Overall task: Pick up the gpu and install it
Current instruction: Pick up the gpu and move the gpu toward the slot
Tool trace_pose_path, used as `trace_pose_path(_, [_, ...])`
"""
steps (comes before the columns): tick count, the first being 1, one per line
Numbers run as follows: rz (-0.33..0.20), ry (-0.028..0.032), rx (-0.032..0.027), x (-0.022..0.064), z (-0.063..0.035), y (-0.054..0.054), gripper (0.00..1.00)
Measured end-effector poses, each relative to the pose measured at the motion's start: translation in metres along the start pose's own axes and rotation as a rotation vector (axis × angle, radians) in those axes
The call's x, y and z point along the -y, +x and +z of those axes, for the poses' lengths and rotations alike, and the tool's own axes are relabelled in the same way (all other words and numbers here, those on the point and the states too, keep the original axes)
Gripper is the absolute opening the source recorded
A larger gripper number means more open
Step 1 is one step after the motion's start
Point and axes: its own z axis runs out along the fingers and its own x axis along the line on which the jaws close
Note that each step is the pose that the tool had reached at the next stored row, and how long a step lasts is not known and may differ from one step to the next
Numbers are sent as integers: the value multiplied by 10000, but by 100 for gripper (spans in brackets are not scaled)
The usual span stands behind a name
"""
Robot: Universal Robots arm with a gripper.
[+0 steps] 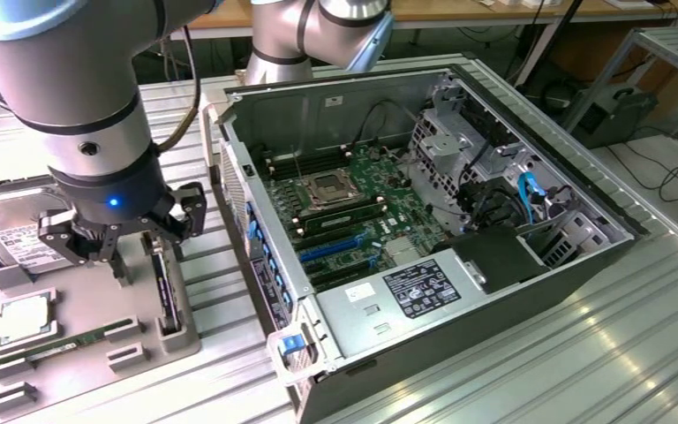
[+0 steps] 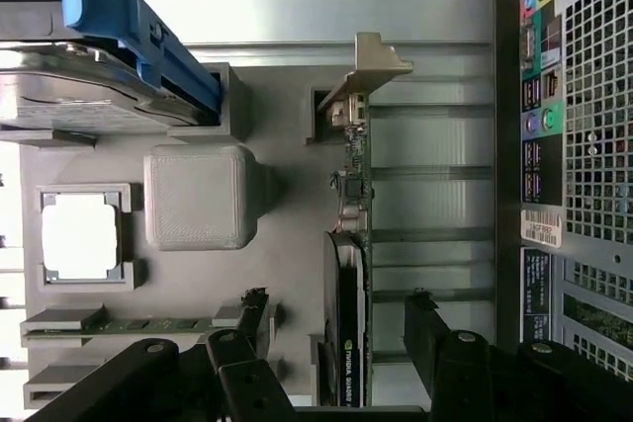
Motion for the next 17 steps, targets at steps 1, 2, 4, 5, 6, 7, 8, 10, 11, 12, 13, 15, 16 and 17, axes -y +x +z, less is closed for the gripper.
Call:
trace_pose_path(1, [0, 0, -5, 6, 121, 2, 66])
trace_pose_path(2, [1, 0, -36, 9, 182, 2, 66])
trace_pose_path(4, [12, 13, -184, 16, 371, -39, 66])
trace_pose_path(5, [13, 24, -180, 16, 405, -47, 49])
trace_pose_path(6, [26, 28, -184, 19, 467, -51, 41])
trace_pose_path(7, [26, 27, -183, 19, 468, -51, 27])
trace_pose_path(8, [26, 27, -183, 19, 468, -51, 27])
trace_pose_path(10, [26, 23, -180, 19, 462, -51, 27])
trace_pose_path(11, [26, 25, -183, 17, 428, -52, 27])
trace_pose_path(12, [26, 25, -183, 16, 399, -52, 27])
trace_pose_path(13, [26, 25, -183, 15, 364, -52, 27])
trace_pose_path(15, [27, 25, -183, 12, 303, -53, 27])
trace_pose_path(16, [26, 25, -183, 11, 290, -53, 27])
trace_pose_path(17, [26, 25, -183, 11, 277, -54, 27])
